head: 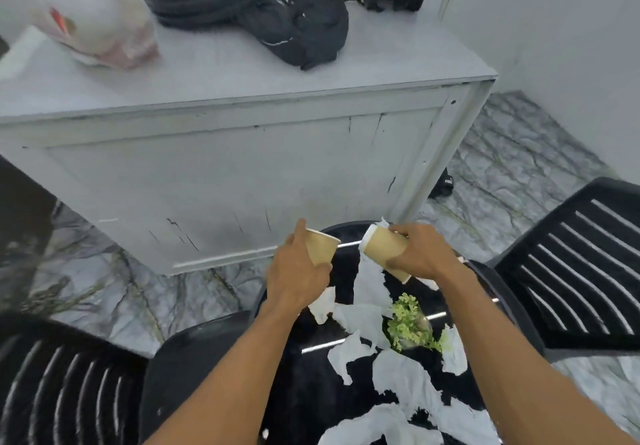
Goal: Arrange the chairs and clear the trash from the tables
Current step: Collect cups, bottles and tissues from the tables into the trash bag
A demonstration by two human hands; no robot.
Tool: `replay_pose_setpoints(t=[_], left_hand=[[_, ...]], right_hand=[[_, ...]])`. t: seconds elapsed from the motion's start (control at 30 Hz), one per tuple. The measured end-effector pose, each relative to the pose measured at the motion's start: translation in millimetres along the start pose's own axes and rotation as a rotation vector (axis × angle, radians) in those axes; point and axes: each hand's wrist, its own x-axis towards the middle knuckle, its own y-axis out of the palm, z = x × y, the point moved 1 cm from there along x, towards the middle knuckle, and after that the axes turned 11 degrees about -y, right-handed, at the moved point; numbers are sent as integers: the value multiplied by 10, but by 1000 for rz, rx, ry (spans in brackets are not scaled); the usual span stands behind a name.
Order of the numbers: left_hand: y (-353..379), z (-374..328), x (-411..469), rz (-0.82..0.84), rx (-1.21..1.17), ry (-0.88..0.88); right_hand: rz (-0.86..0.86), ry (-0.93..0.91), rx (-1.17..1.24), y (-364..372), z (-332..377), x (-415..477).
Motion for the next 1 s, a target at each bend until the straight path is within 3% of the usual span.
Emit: replay_pose_setpoints(t=[0.23,0.53,0.8,1.0], left_hand=[[-1801,843,-392,-315,-43,-43],[-3762,3133,-1820,-711,-106,-311],[-4180,5144,-3205,-870,-244,-760],[-3964,6229,-3875,-808,-311,-1083]], right_hand=[[-93,-344,67,306,2194,-98],[-1,-766,72,1528,5201,-1048],[275,-1089,-81,3208,6932,-2050],[526,-1173,-155,4301,7504,-2523]])
